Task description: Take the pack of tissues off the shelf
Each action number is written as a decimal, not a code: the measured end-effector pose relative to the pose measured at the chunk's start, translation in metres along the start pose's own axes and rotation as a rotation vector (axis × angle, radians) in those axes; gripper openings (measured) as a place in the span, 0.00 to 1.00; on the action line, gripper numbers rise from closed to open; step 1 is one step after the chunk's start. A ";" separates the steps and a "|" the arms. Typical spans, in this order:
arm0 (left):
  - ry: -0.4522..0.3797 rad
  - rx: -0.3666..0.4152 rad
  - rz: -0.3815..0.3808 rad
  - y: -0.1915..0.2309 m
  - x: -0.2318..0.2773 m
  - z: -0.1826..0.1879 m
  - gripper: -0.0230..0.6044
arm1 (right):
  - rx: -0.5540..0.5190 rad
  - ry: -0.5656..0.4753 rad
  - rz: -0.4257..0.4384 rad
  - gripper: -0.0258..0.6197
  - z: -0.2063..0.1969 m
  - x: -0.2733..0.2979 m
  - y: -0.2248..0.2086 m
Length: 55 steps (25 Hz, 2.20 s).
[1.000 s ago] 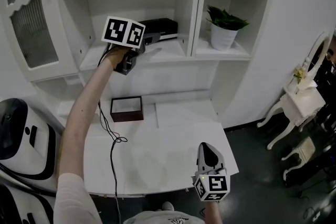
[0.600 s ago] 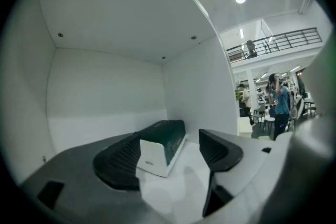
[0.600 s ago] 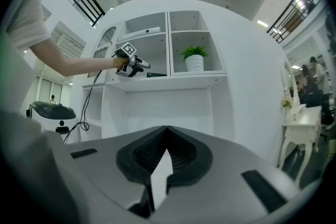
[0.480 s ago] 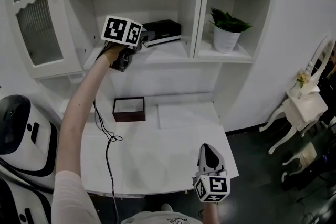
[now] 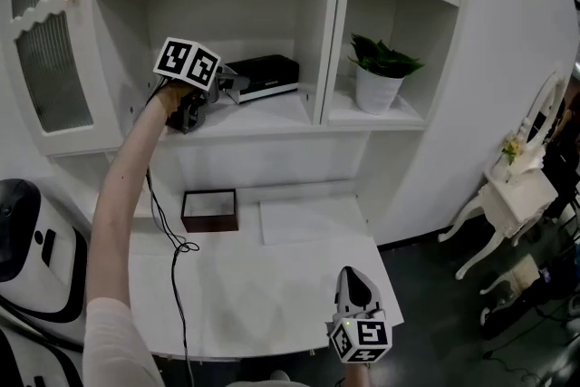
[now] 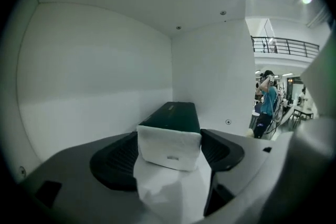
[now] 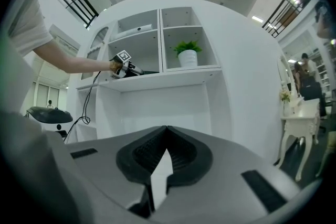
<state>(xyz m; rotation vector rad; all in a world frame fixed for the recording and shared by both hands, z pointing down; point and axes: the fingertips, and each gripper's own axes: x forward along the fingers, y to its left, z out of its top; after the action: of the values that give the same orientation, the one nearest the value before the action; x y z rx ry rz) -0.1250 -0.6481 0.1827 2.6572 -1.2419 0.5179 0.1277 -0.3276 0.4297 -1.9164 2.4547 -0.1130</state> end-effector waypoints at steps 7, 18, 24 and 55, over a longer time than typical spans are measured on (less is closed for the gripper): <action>-0.110 -0.004 -0.106 0.010 0.009 0.011 0.61 | 0.027 0.027 0.011 0.04 -0.004 0.014 -0.007; -0.105 0.027 -0.080 0.006 0.009 0.011 0.62 | 0.023 0.049 0.060 0.04 -0.004 0.024 0.003; -0.063 0.134 -0.100 -0.018 -0.016 0.000 0.61 | 0.016 0.032 0.122 0.04 0.001 0.033 0.022; -0.155 0.031 -0.162 0.018 0.012 0.020 0.69 | 0.058 0.077 0.154 0.04 -0.016 0.021 0.017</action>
<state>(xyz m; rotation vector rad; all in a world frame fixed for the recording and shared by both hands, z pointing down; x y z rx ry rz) -0.1264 -0.6739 0.1690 2.8389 -1.0494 0.3150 0.1052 -0.3433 0.4452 -1.7249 2.6066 -0.2554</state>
